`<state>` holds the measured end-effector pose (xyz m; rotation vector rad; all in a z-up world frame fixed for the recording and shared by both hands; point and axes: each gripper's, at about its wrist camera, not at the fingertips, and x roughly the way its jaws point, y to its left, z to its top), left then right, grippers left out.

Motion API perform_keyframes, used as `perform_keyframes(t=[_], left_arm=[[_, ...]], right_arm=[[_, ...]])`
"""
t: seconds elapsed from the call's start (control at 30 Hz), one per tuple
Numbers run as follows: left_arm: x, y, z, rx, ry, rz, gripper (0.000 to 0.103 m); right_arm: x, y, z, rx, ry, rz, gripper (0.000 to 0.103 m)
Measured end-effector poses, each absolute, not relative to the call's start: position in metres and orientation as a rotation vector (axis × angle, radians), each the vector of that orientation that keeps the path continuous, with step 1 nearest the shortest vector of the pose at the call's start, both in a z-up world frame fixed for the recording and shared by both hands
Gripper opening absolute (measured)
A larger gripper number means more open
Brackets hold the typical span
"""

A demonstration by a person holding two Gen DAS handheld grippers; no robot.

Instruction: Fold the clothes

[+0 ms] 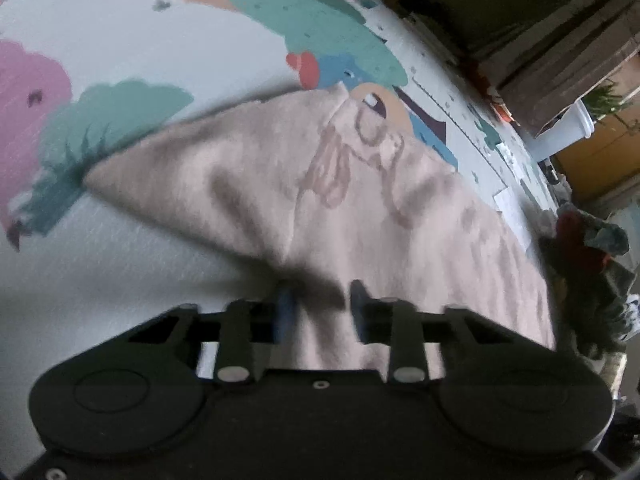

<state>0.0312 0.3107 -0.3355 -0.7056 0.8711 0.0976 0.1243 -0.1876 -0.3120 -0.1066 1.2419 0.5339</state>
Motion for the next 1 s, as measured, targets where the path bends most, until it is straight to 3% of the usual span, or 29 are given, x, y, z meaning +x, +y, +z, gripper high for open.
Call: perform_keyframes(t=[0.1,0.27,0.3,0.37,0.57,0.6,0.63,0.8,0.87,1.0], left_arm=[[0.033,0.301,-0.325,-0.624,0.852,0.073,0.004],[0.038,0.279,-0.308,-0.432,0.879,0.067,0.004],[0.040,0.276,-0.306,-0.393,0.899,0.062,0.006],[0.042,0.280,-0.302,-0.363,0.985,0.080,0.021],[0.093,0.300,-0.218,-0.087,1.081,-0.011,0.025],[0.117,0.300,-0.204,-0.010,1.110,-0.043,0.034],[0.139,0.299,-0.199,0.076,1.148,-0.070,0.049],[0.230,0.303,-0.202,0.408,1.319,-0.113,0.052],[0.250,0.311,-0.205,0.373,1.320,-0.042,0.052],[0.244,0.312,-0.216,0.099,1.149,-0.050,0.052]], right_arm=[[0.121,-0.191,-0.314,-0.101,1.251,0.535,0.075],[0.118,-0.193,-0.314,-0.112,1.248,0.547,0.075],[0.117,-0.192,-0.314,-0.116,1.246,0.551,0.075],[0.116,-0.190,-0.309,-0.124,1.228,0.559,0.075],[0.106,-0.141,-0.260,-0.383,1.098,0.767,0.075],[0.103,-0.126,-0.248,-0.451,1.063,0.822,0.075],[0.100,-0.107,-0.241,-0.476,1.053,0.865,0.075],[0.063,0.012,-0.229,-0.406,1.022,0.942,0.067],[0.036,0.051,-0.235,-0.361,1.015,0.917,0.059],[-0.022,0.100,-0.260,-0.308,1.026,0.795,0.057]])
